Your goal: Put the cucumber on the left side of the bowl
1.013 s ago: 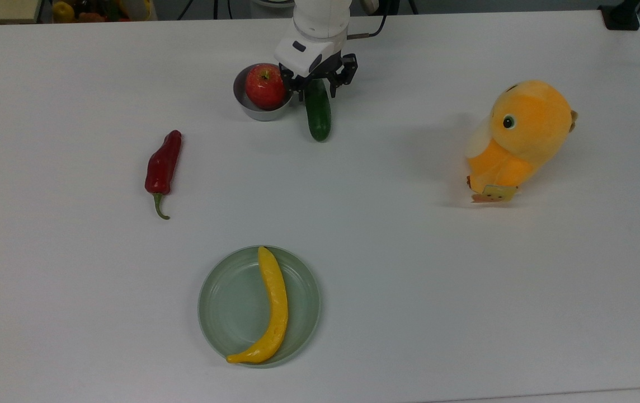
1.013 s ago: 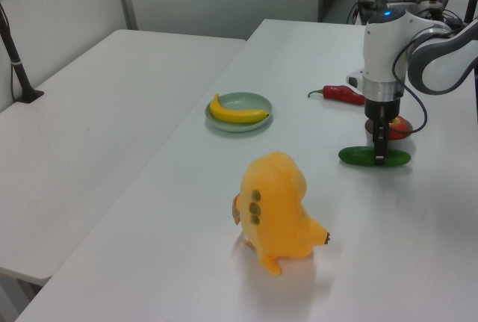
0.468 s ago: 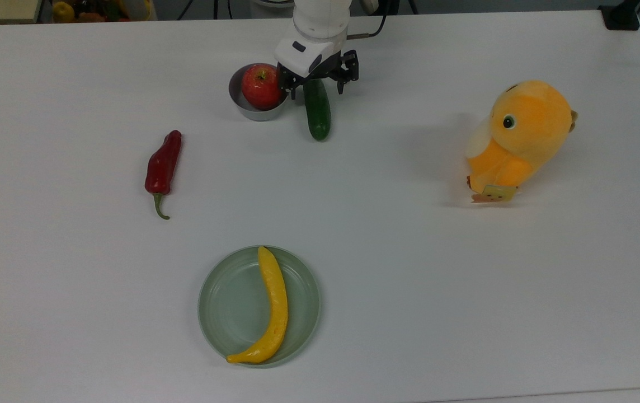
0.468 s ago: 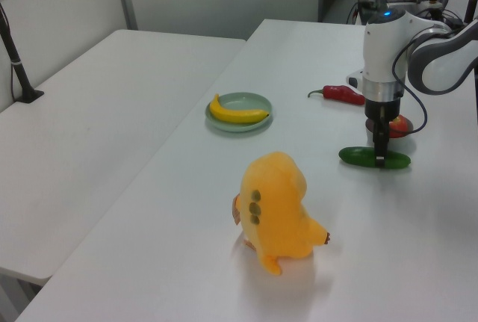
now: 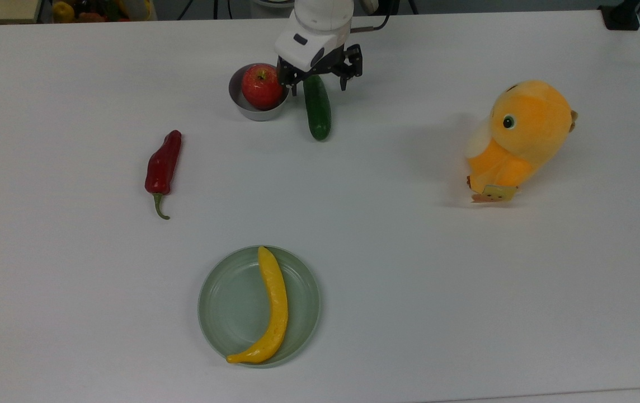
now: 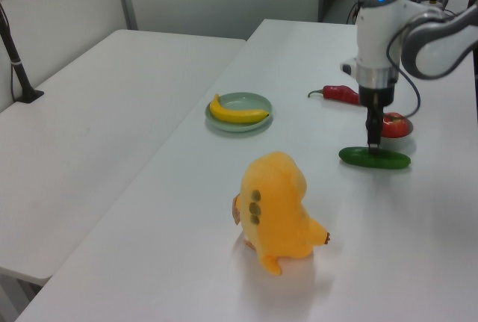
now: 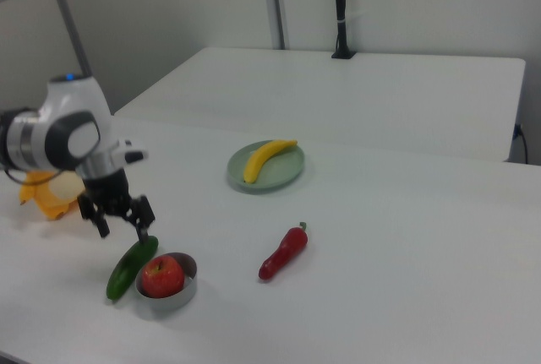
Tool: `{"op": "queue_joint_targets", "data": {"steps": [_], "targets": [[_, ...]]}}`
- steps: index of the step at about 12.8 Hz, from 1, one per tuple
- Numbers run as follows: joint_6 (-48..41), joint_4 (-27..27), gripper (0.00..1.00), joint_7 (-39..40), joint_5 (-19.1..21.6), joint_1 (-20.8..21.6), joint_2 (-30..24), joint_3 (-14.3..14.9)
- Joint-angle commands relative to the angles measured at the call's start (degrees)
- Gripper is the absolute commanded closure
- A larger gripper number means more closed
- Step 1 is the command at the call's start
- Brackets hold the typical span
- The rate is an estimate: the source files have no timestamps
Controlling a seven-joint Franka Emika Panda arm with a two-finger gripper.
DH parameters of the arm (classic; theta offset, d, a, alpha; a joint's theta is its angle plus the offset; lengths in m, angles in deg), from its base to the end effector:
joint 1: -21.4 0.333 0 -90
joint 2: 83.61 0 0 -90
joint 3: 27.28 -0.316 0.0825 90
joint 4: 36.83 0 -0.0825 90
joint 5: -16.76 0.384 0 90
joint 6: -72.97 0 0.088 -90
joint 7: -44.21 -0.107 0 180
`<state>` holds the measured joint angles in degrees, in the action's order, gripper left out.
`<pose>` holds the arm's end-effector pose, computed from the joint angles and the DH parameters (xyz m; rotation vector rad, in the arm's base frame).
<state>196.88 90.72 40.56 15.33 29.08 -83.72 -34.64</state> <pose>0.5007 0.1335 0.3690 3.0924 0.3311 -0.0894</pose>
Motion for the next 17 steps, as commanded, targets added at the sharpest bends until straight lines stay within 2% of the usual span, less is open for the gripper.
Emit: {"op": "queue_joint_targets", "data": {"steps": [1, 3, 6, 8, 10, 11, 17], "targets": [[-11.99, -11.32, 0.0, -0.75, 2.21, -0.2, -1.39, -0.19], [-20.15, -19.91, 0.0, -0.66, 2.92, -0.99, -1.39, -0.1], [-29.49, -28.82, 0.0, -1.01, 2.92, -2.31, -2.18, 0.51], [-29.08, -30.07, 0.0, -1.19, 3.18, -3.54, -2.71, 1.64], [-26.54, -29.99, 0.0, 0.21, 5.9, -3.37, -2.71, 5.42], [-25.31, -29.99, 0.0, 0.22, 5.99, -3.28, -2.71, 6.13], [-23.36, -29.9, 0.0, 0.39, 6.0, -3.54, -2.71, 6.58]]}}
